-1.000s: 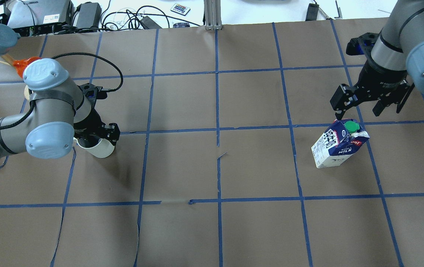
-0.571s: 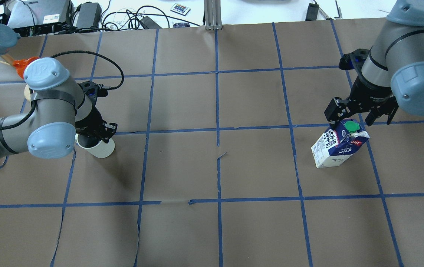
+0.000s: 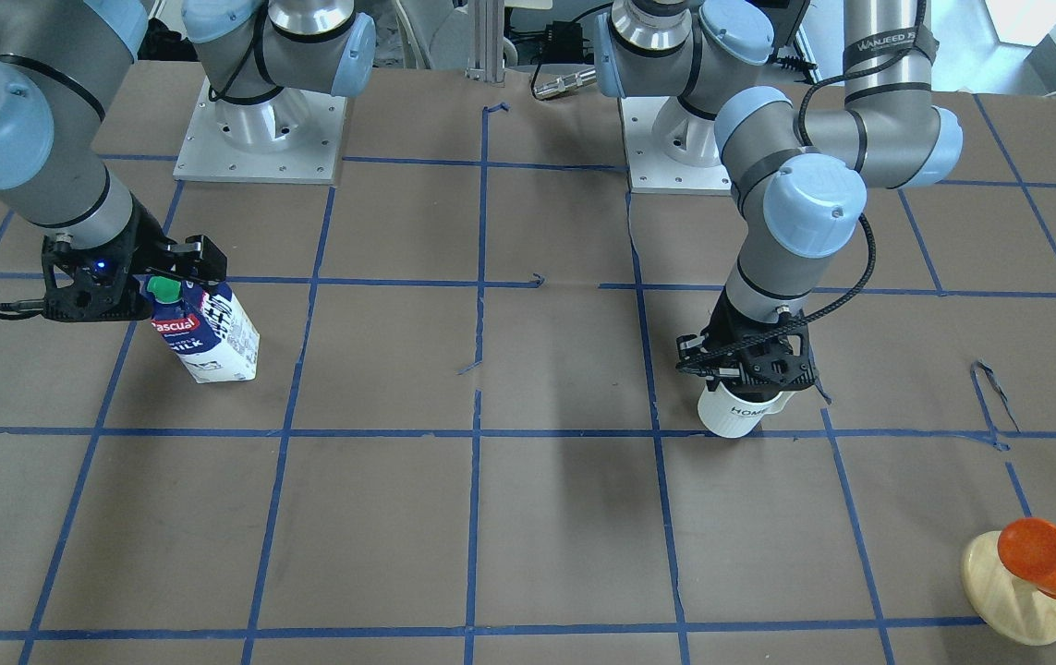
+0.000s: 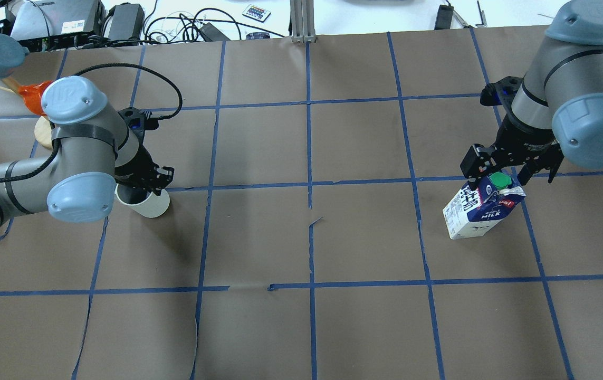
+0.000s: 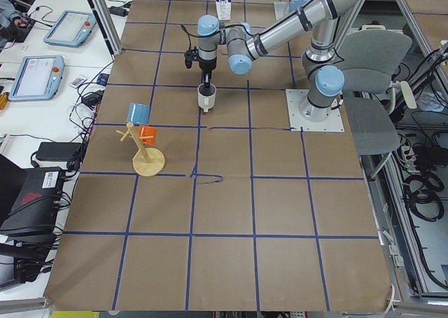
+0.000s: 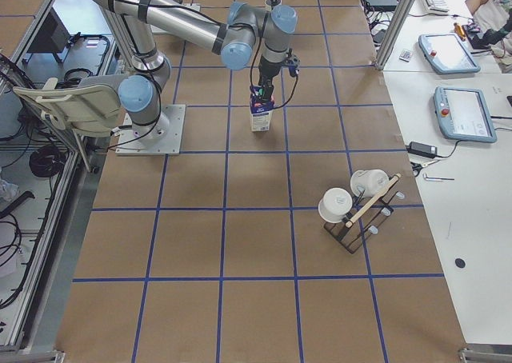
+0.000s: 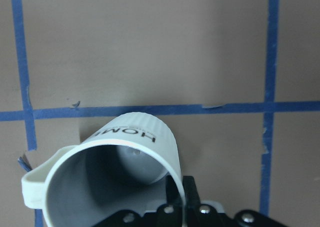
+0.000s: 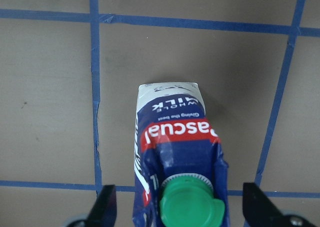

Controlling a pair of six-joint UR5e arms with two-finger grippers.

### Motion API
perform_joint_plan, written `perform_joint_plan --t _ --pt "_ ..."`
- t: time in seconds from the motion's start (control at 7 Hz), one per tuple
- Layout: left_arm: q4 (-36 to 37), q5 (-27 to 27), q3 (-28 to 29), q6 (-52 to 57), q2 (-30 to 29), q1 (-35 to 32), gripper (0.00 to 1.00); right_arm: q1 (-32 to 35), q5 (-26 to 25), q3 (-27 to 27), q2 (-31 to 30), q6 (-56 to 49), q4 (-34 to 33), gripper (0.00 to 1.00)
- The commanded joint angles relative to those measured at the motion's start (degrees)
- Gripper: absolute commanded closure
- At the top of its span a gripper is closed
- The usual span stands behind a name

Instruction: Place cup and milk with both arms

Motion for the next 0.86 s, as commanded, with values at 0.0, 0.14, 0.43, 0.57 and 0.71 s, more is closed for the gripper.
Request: perform_joint_plan --t 0.0,0.14,0.43,0.57,0.71 --pt "-1.2 -2.6 9.0 -14.1 -4.9 -8.3 1.00 -0.4 0.0 0.1 0.0 0.1 0.0 0.25" --pt "-1.5 -2.6 13.4 -17.7 -9.0 -11.6 1.00 -0.8 0.0 0.1 0.0 0.0 0.0 0.39" --pt "-4.7 -6.5 26.7 -25.3 -17.7 -16.3 1.00 -1.1 0.0 -0.1 0.0 0.1 0.0 0.56" --pt "-5.4 -6.7 32.7 -27.1 -22.8 -17.9 1.00 -1.1 0.1 -0.5 0.0 0.1 0.0 0.65" --pt "-6.3 -6.8 38.1 -30.1 -25.5 -19.5 1.00 -1.1 0.1 -0.7 -0.1 0.2 0.1 0.78"
